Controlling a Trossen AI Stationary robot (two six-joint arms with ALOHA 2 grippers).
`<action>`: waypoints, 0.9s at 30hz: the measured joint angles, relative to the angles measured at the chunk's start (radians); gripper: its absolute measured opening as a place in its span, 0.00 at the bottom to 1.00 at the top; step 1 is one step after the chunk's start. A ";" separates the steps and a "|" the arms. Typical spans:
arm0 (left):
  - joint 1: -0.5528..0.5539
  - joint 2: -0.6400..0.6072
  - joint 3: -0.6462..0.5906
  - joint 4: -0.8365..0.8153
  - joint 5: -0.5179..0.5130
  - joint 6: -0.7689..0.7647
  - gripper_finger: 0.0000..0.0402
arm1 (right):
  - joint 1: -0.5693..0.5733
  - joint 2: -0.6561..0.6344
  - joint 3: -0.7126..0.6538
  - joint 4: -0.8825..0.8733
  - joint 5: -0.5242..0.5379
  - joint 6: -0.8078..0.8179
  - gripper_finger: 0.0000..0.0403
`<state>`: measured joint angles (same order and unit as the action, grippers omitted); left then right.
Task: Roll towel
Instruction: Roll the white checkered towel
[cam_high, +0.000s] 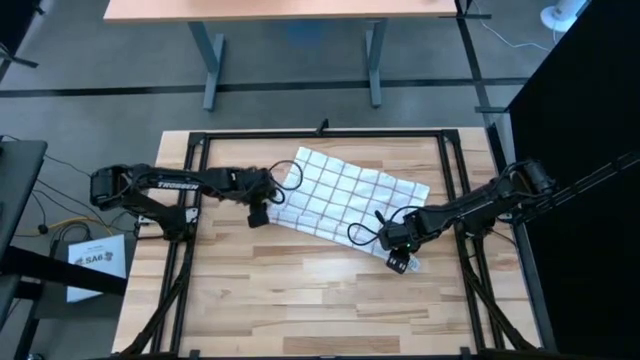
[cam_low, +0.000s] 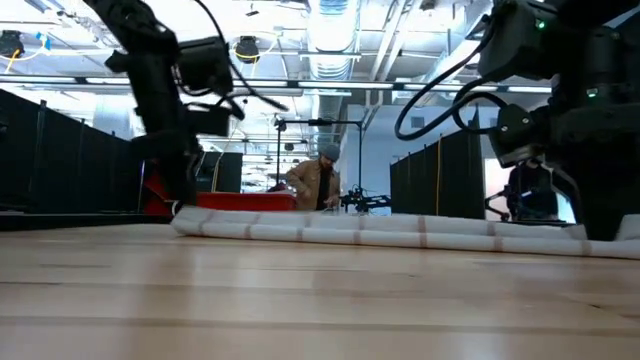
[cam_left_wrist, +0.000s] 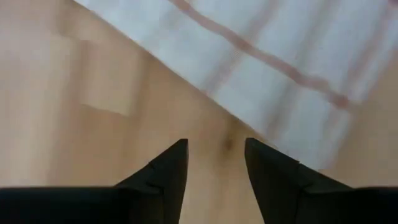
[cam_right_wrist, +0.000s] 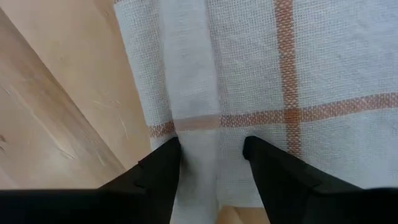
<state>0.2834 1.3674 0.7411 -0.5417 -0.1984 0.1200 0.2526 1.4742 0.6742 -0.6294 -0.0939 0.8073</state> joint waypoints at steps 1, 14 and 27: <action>0.006 0.000 0.014 0.000 -0.012 0.012 0.36 | 0.005 0.000 0.000 -0.001 0.003 0.004 0.45; -0.002 0.000 0.093 -0.144 0.038 0.039 0.35 | 0.010 -0.218 0.018 -0.173 0.107 0.037 0.46; -0.141 0.000 0.093 -0.083 0.136 0.047 0.35 | 0.086 -0.254 0.021 -0.097 0.146 -0.107 0.48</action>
<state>0.1427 1.3674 0.8341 -0.6243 -0.0621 0.1672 0.3388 1.2200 0.6949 -0.7267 0.0523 0.6998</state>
